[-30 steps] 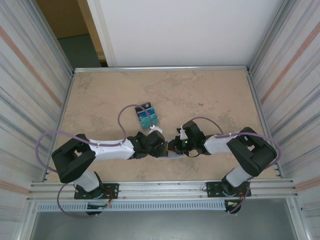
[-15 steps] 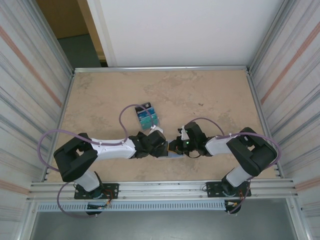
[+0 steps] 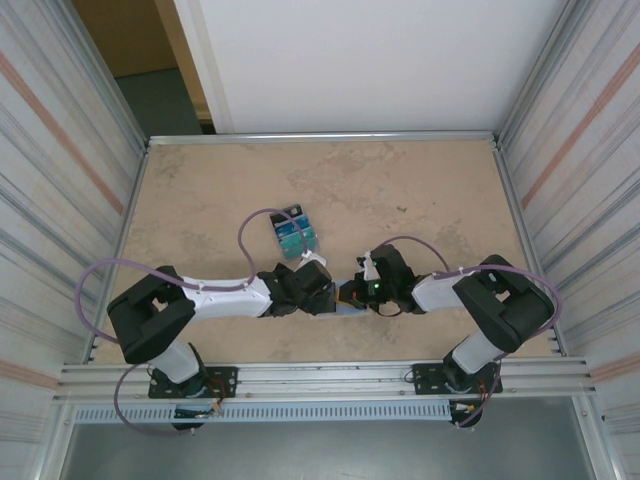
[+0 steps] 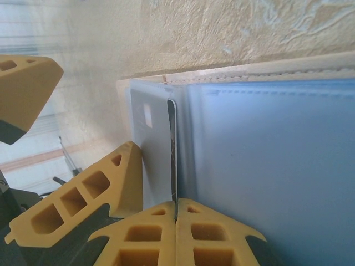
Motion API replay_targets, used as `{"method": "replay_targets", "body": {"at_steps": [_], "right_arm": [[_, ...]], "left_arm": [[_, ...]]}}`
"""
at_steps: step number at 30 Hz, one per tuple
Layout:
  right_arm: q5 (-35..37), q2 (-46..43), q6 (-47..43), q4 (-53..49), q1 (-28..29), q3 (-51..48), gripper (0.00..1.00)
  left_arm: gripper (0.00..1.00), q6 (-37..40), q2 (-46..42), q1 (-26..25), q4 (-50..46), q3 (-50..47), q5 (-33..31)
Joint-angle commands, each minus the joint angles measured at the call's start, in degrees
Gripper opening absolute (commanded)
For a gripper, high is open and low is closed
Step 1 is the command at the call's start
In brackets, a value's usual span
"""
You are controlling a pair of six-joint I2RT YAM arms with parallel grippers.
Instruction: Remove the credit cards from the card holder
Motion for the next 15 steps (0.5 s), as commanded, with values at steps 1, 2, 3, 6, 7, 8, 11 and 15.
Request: {"method": "replay_targets", "body": {"at_steps": [1, 2, 3, 6, 7, 8, 11, 15], "right_arm": [[-0.7, -1.0, 0.7, 0.7, -0.6, -0.6, 0.0], [-0.7, -1.1, 0.8, 0.7, -0.5, -0.7, 0.0], [-0.7, -1.2, 0.8, 0.6, -0.7, -0.6, 0.0], [0.0, -2.1, 0.4, -0.7, -1.2, -0.9, 0.0], [0.3, -2.5, 0.0, -1.6, -1.5, -0.9, 0.0], [0.5, -3.0, -0.3, -2.3, -1.7, -0.9, 0.0], [1.6, -4.5, -1.4, -5.3, -2.1, -0.8, 0.0], [3.2, -5.8, -2.9, -9.5, -2.3, -0.2, 0.0]], "left_arm": [[0.99, -0.6, 0.2, -0.2, -3.9, -0.1, -0.5], [0.99, -0.6, 0.1, -0.2, -3.9, -0.1, -0.6], [0.99, -0.6, 0.0, -0.2, -4.1, 0.0, -0.8], [0.99, -0.5, -0.4, -0.2, -4.4, -0.1, -1.1], [0.99, -0.4, -0.5, -0.2, -4.5, -0.2, -1.2], [0.99, -0.5, -0.5, -0.2, -4.6, -0.1, -1.3], [0.99, -0.5, -0.5, -0.2, -4.6, -0.3, -1.4], [0.99, -0.4, -0.1, -0.2, -4.6, -0.2, -1.4]]}}
